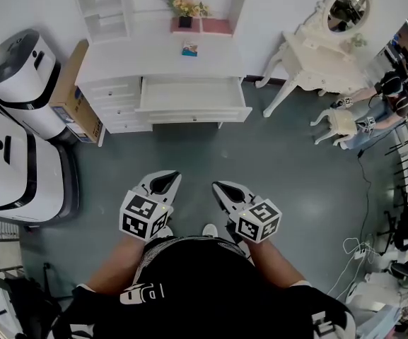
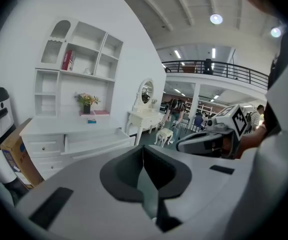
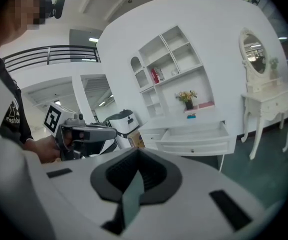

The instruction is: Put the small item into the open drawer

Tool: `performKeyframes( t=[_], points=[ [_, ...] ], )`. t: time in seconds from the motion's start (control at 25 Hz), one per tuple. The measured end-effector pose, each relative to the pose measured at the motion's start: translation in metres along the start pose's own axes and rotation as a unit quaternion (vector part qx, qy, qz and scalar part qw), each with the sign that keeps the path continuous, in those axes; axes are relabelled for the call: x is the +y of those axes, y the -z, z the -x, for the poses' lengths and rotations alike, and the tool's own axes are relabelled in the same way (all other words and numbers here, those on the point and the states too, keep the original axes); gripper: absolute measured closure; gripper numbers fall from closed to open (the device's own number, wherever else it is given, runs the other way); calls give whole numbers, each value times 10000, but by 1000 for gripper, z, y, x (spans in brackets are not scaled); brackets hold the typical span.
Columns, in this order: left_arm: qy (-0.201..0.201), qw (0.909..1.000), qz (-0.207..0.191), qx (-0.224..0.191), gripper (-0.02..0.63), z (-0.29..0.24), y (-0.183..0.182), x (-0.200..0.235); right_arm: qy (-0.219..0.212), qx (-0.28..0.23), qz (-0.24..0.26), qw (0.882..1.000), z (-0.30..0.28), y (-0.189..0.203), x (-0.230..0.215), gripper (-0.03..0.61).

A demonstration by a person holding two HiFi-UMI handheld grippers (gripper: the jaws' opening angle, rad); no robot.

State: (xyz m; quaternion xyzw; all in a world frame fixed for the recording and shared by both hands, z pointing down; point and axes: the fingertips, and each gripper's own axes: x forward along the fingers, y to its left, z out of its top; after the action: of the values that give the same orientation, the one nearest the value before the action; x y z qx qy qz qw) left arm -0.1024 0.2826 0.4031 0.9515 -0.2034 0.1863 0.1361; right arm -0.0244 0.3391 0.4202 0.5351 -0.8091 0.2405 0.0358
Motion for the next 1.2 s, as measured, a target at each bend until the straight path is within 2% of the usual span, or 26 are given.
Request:
performKeyframes(
  t=[0.12,0.28,0.4,0.68,0.84,1.0,1.2],
  points=[
    [47,9999,96,-17,598,3,2,7,-7,-125,-2,9999,-5,-4,7,569],
    [-43,9990,430,-69,598,12,6,33,130,-63,219,9997,-16,0,16,569],
    [-70,9995,316,-34,598,24,9,49,155,-61,198,9997,-29,2,25,569],
    [352,9981,-136,493,598,41,39,53,333,-135,-12,9994,-61,-2,43,569],
    [386,9977,-128,538,598,51,48,72,665,-207,-192,9974,-69,3,45,569],
    [435,9977,32,523,598,55,53,83,853,-63,-524,9950,-69,17,41,569],
    [636,9940,745,479,597,44,56,87,795,-20,-517,9955,-75,16,40,569]
  ],
)
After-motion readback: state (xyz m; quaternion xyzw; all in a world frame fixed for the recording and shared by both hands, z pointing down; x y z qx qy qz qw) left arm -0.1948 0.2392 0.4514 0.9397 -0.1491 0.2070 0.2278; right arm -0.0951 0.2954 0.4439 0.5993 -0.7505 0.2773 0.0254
